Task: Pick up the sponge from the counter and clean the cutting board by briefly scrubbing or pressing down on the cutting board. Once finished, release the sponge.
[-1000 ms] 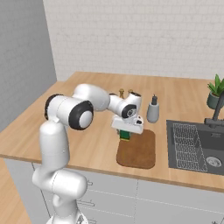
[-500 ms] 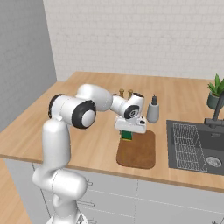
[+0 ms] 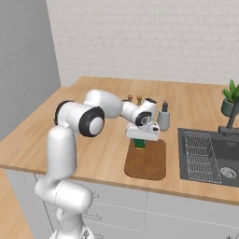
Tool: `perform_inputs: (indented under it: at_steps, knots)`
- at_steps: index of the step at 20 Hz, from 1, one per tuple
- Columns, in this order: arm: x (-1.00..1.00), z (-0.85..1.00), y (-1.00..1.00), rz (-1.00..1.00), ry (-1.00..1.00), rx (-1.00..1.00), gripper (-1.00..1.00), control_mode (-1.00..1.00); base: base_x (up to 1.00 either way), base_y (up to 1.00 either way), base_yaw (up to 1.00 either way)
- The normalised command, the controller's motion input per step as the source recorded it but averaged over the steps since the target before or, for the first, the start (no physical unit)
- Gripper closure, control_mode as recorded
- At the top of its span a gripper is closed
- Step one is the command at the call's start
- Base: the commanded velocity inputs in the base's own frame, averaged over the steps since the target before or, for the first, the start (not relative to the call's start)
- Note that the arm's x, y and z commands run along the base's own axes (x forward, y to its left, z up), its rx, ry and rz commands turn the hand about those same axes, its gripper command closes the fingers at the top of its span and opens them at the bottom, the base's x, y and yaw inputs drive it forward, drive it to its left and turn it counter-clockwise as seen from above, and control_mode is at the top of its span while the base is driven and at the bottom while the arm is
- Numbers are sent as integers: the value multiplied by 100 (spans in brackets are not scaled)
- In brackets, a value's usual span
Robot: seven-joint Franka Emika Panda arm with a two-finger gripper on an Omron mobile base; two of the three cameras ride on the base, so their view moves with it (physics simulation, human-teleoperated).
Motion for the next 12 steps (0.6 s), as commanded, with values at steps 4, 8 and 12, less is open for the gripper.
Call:
perform_inputs:
  at_steps: [4, 8, 12]
  knots:
    - [1, -5, -31, 6, -1, 0, 100, -100, 0, 0, 0]
    - [1, -11, -34, 7, -1, 0, 100, -100, 0, 0, 0]
    - [3, -10, -39, 7, -2, 0, 100, -100, 0, 0, 0]
